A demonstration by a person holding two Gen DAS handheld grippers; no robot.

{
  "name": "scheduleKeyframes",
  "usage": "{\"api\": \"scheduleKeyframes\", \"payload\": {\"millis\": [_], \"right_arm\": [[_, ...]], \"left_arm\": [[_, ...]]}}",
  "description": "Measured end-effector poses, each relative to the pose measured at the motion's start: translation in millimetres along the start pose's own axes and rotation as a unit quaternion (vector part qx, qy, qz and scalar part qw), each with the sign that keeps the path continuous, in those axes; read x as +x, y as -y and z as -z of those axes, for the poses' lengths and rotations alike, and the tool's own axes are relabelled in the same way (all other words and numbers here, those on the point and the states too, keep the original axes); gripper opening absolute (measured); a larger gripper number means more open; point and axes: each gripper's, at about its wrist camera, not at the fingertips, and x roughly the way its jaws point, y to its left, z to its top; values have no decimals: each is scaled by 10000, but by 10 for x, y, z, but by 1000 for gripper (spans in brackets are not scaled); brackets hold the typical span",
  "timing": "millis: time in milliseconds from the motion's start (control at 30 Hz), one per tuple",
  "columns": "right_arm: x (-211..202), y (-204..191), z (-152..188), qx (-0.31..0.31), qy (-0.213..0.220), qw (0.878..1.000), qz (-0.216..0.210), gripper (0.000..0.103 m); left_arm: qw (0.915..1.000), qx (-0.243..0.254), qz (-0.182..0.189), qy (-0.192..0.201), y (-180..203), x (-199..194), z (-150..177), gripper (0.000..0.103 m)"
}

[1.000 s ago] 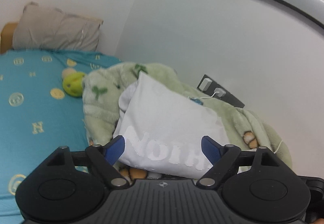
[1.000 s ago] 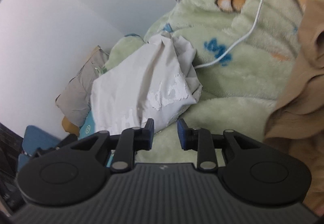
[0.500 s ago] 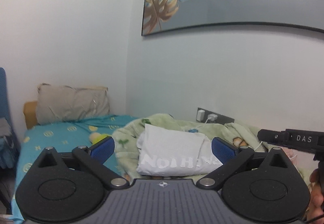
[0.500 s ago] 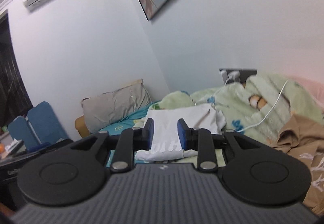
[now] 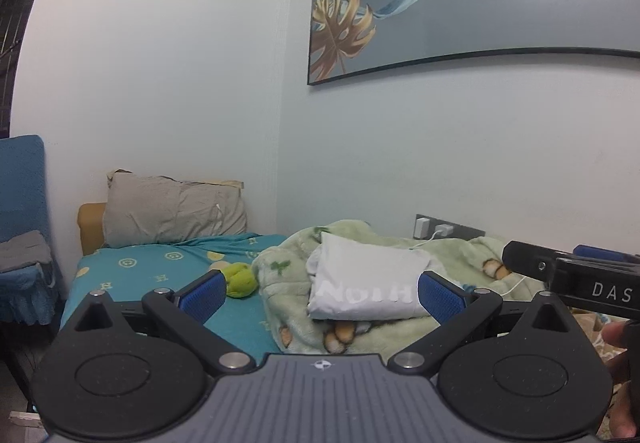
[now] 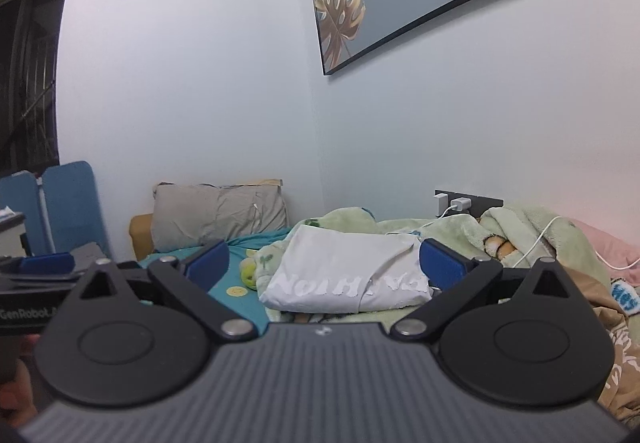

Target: Fold clothes

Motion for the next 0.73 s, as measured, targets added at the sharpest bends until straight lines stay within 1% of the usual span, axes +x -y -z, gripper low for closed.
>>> {"api": "scheduleKeyframes", "payload": {"millis": [100, 333, 733], "right_arm": [[41, -49, 73, -83, -23, 9999, 66, 103], [121, -100, 193, -115, -126, 9998, 121, 103], [86, -123, 221, -182, -151, 9996, 130, 103]], "left_arm": [[9999, -101, -43, 21, -62, -8, 78, 103], [9997, -50, -112, 199, -83, -99, 171, 103], [9997, -121, -153, 126, -61, -107, 204, 103]]}}
